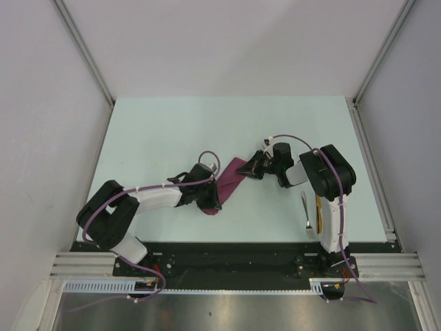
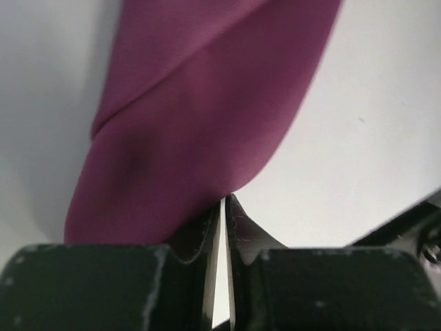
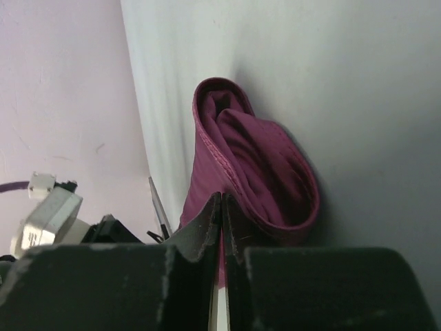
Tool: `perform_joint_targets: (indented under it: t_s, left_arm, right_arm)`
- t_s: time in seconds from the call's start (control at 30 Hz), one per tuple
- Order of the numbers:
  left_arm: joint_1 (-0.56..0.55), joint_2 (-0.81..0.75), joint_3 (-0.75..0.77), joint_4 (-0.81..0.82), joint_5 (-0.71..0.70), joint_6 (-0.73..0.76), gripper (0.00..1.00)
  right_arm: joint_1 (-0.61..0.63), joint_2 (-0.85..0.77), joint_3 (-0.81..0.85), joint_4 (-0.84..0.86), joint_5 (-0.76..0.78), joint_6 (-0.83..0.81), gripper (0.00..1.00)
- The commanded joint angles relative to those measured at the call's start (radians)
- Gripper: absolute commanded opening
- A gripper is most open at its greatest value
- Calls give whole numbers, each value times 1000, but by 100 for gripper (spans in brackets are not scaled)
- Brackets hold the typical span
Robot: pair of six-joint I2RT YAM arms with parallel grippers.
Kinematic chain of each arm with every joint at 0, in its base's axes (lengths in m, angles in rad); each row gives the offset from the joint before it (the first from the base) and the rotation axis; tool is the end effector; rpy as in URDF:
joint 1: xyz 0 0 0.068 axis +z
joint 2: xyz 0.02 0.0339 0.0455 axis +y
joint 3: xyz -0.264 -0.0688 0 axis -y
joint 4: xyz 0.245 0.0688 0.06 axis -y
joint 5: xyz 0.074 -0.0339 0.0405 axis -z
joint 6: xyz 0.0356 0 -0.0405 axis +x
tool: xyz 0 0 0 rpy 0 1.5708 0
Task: Fold the napkin into a case and place the utensils inside
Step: Rotate the smaller rectangle-folded napkin at the center of the board.
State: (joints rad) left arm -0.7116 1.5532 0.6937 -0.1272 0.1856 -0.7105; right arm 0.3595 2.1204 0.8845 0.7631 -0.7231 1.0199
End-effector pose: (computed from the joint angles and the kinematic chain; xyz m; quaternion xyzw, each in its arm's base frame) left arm 0.2084 -0.1884 0.1401 0.0272 0.9535 -0.2543 0.1593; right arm 0.3519 0.1574 0.0811 0.0841 0.8146 0.5434 0.1845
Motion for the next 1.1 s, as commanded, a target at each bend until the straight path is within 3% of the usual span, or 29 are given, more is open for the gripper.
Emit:
perform_joint_targets:
  t_s: [0.0,0.07,0.27,0.4,0.5,0.57,0.6,0.67,0.73,0.87,0.9,1.0,1.07]
  left_arm:
    - [98,50,6,-259,-247,149,13]
    - [118,56,24,-267,-242,177,12]
    - [173,80,75,-322,-327,252,9]
    - [192,62,127,-370,-397,143,5]
    - [190,-54,116,-367,-402,137,7]
    - [190,-179,92,-348,-406,120,15]
    - [192,-209,73,-342,-399,114,27]
    - [214,-251,79,-371,-396,108,30]
    - [224,-265,115,-384,-316,115,31]
    - [222,-335,76,-154,-63,99,34]
    - [222,-303,93,-135,-46,70,30]
    - [222,-210,157,-103,21,46,24]
    - [225,-130,167,-103,-18,39,21]
  right_arm:
    - [25,-50,31,1,76,25,6]
    - [35,-62,62,-24,65,14,9]
    - [26,-246,204,-448,137,-255,24]
    - [-7,-379,274,-735,217,-412,34]
    - [-54,-445,284,-841,186,-472,41]
    - [-80,-471,278,-878,163,-478,44]
    - [-103,-481,254,-893,136,-474,45]
    - [-138,-523,206,-897,148,-439,45]
    - [-168,-548,163,-997,250,-435,47]
    - [-211,-632,117,-1209,431,-489,55]
    - [-224,-655,91,-1240,456,-491,61]
    - [-286,-785,-2,-1280,526,-483,65]
    - [-330,-845,-50,-1304,544,-481,65]
